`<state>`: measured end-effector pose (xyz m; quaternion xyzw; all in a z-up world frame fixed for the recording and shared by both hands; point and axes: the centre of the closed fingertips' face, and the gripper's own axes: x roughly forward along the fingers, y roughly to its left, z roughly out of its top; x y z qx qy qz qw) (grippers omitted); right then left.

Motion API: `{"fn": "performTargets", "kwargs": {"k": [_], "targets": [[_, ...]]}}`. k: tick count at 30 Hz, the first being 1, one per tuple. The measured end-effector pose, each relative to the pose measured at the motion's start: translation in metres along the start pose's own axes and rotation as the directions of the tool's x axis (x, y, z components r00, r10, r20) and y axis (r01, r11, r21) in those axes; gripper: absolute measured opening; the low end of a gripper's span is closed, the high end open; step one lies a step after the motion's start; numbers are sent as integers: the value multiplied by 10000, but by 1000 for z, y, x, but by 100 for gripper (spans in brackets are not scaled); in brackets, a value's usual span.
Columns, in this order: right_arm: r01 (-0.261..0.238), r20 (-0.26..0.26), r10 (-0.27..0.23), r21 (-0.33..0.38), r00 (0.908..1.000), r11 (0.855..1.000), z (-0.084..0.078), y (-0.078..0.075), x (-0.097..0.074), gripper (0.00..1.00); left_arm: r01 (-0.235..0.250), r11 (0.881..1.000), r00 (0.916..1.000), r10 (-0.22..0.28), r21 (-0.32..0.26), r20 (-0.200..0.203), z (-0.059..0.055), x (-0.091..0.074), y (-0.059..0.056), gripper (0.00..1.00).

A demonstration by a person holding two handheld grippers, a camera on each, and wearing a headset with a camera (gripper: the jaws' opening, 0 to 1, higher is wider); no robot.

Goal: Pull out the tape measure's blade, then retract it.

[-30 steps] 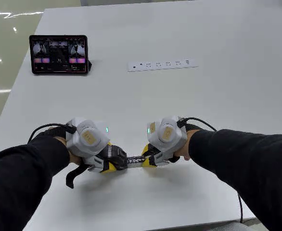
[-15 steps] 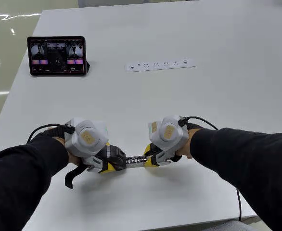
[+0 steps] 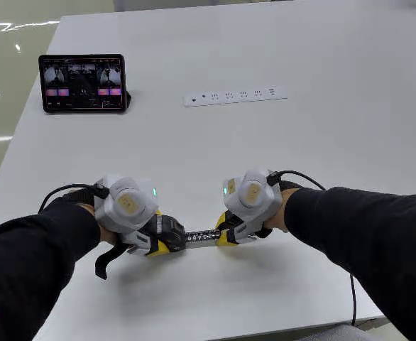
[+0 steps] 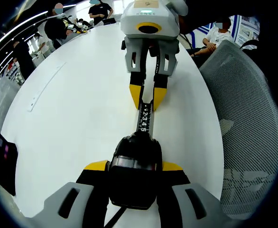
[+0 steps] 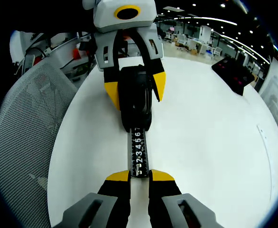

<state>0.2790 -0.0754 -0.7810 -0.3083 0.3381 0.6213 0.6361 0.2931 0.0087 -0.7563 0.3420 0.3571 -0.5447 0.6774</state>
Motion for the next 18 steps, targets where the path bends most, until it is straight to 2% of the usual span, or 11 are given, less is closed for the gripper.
{"fn": "performTargets", "kwargs": {"k": [18], "targets": [[-108,-95,109,97,9999,9999,-15,-2,-14,10,-9,10000,10000,9,-27,3,0,1,1,34]]}}
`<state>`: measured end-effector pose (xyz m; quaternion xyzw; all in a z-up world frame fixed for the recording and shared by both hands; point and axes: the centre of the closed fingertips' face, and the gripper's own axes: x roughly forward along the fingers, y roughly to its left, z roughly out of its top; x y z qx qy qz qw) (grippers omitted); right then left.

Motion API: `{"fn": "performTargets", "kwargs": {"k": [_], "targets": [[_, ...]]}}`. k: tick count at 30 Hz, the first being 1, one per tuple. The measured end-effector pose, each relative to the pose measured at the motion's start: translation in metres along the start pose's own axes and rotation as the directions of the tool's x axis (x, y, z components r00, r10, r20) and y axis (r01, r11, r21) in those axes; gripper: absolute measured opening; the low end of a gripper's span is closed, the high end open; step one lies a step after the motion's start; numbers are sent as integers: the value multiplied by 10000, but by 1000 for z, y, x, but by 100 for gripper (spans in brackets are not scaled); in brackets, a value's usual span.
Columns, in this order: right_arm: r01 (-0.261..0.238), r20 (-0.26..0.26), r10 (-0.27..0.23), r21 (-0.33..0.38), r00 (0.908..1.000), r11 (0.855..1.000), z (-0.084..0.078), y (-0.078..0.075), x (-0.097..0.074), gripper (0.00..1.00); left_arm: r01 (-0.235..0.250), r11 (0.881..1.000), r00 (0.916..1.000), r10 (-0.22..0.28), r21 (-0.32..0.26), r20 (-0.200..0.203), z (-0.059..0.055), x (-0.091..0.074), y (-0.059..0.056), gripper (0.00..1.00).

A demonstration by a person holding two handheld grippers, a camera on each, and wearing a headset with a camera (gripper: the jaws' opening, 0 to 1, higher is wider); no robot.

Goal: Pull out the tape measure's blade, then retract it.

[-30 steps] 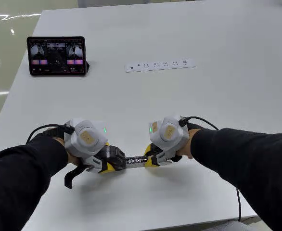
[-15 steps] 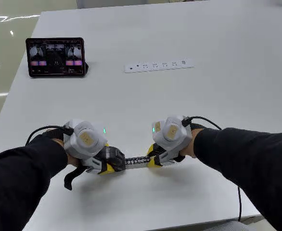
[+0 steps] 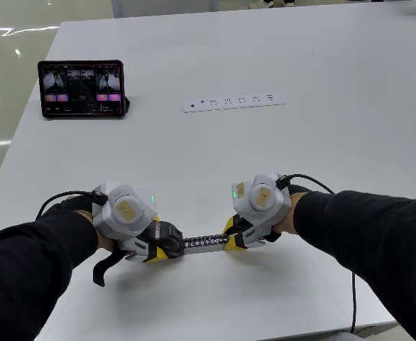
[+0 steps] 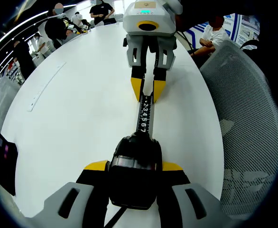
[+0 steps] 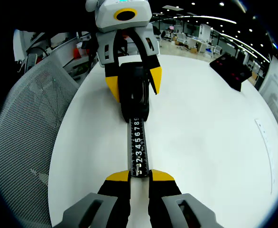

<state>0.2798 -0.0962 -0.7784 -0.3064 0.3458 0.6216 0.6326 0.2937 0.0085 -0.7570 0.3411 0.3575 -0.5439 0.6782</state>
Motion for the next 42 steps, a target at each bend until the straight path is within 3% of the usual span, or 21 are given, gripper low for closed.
{"fn": "performTargets", "kwargs": {"k": [42], "targets": [[127,-167,-123,207,9998,9997,-26,-4,-16,10,-34,10000,10000,34,18,-29,0,0,0,34]]}}
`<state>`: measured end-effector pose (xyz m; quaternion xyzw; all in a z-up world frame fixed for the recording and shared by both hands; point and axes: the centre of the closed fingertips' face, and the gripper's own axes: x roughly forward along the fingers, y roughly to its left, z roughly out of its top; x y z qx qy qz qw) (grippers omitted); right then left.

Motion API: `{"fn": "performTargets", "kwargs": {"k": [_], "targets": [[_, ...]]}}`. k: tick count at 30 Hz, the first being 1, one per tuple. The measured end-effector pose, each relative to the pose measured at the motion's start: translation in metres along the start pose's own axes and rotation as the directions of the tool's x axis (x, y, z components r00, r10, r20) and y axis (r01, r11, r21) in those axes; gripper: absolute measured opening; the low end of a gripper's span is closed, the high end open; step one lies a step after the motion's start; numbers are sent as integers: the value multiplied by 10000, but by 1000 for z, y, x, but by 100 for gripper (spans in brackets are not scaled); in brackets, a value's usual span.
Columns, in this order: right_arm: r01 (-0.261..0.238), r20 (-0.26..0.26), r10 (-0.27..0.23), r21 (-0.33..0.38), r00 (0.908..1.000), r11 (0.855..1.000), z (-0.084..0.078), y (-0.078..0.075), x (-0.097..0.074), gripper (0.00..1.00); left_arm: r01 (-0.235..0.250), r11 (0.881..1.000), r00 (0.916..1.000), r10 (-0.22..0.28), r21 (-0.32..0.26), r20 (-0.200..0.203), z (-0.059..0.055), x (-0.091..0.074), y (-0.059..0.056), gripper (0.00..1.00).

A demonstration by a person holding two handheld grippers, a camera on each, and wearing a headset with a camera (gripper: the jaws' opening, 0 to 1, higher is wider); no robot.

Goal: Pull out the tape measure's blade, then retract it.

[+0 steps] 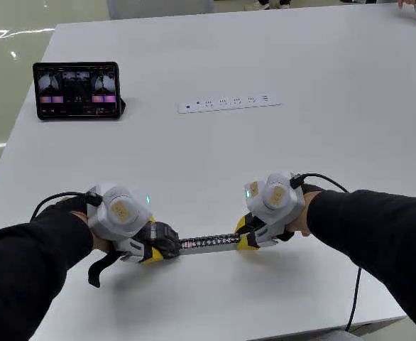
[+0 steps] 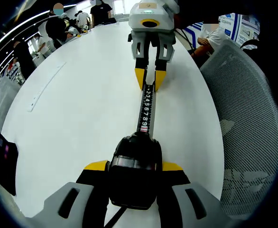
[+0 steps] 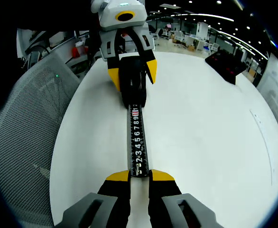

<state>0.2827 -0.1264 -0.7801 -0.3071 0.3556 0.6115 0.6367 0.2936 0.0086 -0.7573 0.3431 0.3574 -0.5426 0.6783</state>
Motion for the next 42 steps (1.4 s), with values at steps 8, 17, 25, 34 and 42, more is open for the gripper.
{"fn": "performTargets", "kwargs": {"k": [8,17,25,34,42], "targets": [[48,17,-48,62,10000,10000,-4,0,-4,10,-20,10000,10000,20,-31,11,0,0,0,34],[107,36,-107,152,9999,9998,-9,0,-6,10,-25,10000,10000,25,-38,18,0,0,0,34],[119,-29,-119,78,9999,9999,-14,0,-9,10,-56,10000,10000,56,-60,29,0,0,1,34],[161,-90,-160,125,9998,9998,-21,-1,-12,10,-68,9999,10000,68,-91,37,0,0,1,34],[186,-58,-185,198,9998,9996,-26,-1,-16,10,-112,9999,9999,113,-132,70,0,0,1,34]]}}
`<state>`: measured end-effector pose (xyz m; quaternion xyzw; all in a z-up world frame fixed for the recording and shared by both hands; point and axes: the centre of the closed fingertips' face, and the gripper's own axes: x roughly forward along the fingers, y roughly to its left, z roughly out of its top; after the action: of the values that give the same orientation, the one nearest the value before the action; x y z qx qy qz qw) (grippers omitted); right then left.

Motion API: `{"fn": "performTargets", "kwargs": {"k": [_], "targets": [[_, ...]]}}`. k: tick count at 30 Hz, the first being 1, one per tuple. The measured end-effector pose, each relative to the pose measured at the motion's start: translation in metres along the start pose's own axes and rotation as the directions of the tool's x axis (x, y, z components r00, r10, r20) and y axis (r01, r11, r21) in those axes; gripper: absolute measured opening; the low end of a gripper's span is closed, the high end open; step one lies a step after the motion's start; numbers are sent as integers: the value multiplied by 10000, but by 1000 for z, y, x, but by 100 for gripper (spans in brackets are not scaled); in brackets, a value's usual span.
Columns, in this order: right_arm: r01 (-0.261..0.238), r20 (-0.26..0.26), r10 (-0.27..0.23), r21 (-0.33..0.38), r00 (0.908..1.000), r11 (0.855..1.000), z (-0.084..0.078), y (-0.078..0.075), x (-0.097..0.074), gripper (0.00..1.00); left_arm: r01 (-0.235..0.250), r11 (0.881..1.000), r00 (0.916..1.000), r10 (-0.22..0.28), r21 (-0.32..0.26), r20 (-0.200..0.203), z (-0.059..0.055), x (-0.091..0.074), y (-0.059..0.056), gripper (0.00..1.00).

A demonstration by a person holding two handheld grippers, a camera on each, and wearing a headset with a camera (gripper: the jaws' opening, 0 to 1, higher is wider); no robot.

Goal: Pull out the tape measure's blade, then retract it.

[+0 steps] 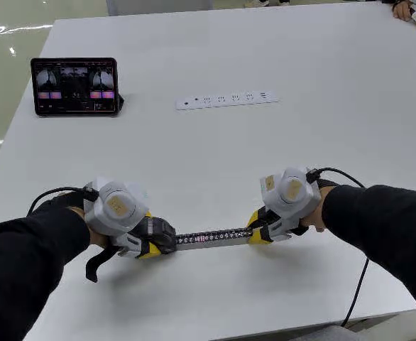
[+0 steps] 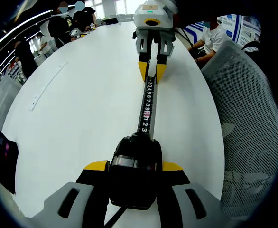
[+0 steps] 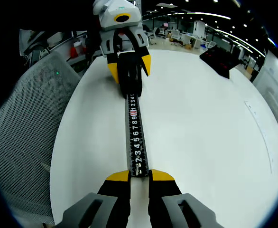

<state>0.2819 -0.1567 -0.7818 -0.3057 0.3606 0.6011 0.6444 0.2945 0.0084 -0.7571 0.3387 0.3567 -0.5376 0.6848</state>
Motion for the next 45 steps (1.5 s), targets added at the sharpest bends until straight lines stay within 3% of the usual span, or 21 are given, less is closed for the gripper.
{"fn": "performTargets", "kwargs": {"k": [25,45], "targets": [[-6,144,4,109,9999,9999,-13,-3,-9,10,55,10000,10000,-55,-63,-24,0,1,0,34],[98,-18,-98,177,10000,9998,-27,-1,-21,10,3,10000,9999,-2,45,-114,0,0,0,34]]}}
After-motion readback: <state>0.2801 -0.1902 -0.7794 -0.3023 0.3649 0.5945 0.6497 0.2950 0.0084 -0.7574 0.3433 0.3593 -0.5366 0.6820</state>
